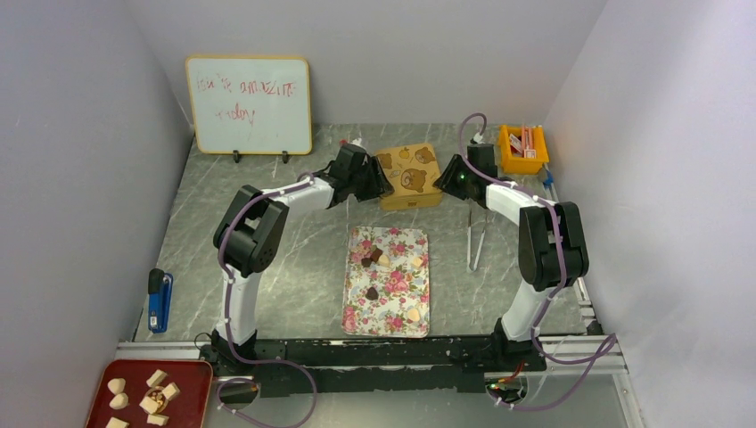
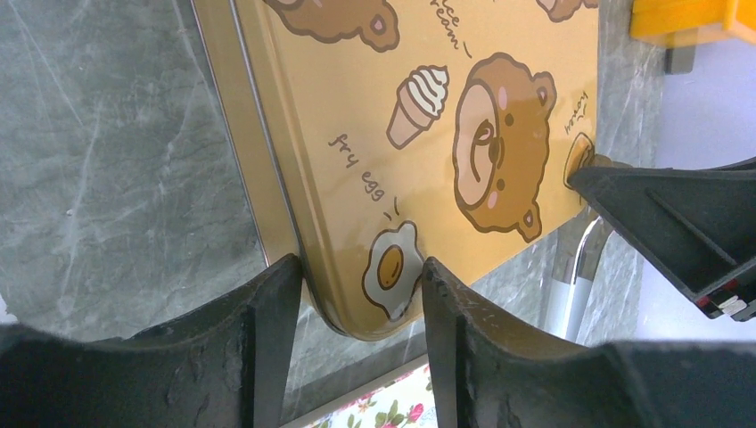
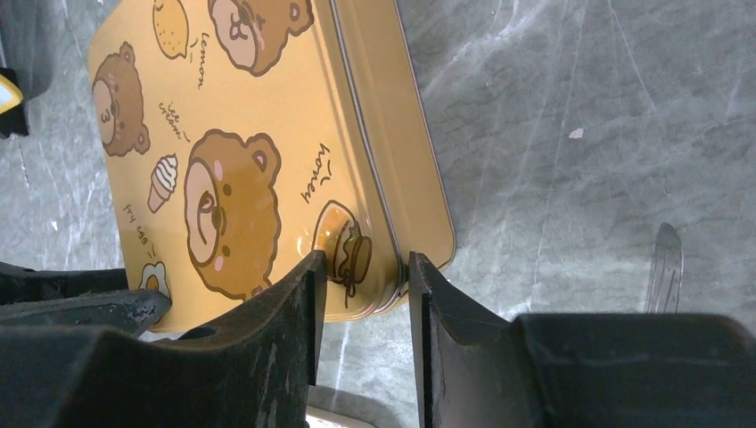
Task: Pack the chocolate
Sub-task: Close the box lid on the packing box.
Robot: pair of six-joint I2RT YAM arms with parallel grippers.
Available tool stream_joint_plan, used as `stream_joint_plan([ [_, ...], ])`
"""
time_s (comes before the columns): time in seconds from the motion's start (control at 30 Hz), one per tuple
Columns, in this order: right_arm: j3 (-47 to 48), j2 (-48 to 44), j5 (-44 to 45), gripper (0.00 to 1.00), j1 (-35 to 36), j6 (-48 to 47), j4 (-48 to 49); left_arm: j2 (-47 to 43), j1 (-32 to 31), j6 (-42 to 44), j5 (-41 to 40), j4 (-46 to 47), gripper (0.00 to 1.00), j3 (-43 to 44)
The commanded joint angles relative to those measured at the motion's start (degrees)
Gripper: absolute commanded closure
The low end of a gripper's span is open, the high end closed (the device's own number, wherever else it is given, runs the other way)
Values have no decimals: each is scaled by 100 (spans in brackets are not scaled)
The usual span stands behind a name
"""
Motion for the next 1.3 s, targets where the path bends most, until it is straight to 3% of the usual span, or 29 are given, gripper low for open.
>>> stream_joint_plan([
  [0.0,-339,328,-111,63,359,-64,-1142,191,-441,293,300,-778,43,-234],
  [0.17,-186,276,-60,53,358,-111,-1184,125,-420,377,187,-915,39,-54],
  [0.83,781,152,163,45,347,-439,-1565,-277,-239,462,-134,-1058,35,395],
  [0.9,845,142,182,41,342,-441,-1571,-315,-207,462,-126,-1067,35,427],
  [1.27,1444,91,338,40,339,-499,-1776,-581,103,579,-126,-1238,34,710],
])
